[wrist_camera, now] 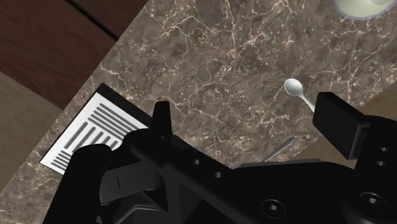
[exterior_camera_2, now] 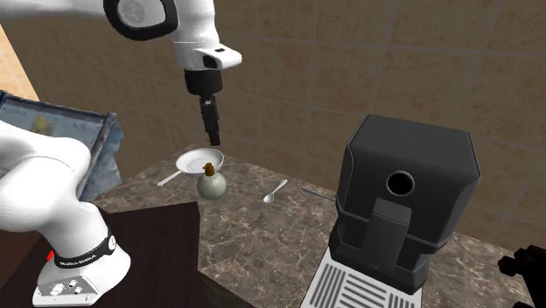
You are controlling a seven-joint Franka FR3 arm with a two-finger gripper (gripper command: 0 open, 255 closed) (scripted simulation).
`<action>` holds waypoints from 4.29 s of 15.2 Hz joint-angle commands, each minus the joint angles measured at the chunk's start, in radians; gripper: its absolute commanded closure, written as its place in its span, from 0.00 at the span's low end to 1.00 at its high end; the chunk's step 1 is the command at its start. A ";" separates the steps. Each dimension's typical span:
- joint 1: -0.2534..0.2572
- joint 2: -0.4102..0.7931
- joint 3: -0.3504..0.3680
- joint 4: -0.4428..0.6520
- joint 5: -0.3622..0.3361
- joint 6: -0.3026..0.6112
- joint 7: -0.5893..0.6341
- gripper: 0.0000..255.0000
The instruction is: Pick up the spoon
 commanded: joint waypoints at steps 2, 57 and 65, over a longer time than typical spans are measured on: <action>0.019 0.061 0.005 -0.035 0.015 0.109 -0.023 0.00; 0.290 1.535 0.145 0.635 0.044 1.045 -0.267 1.00; 0.288 1.499 0.147 0.619 0.046 1.025 -0.263 1.00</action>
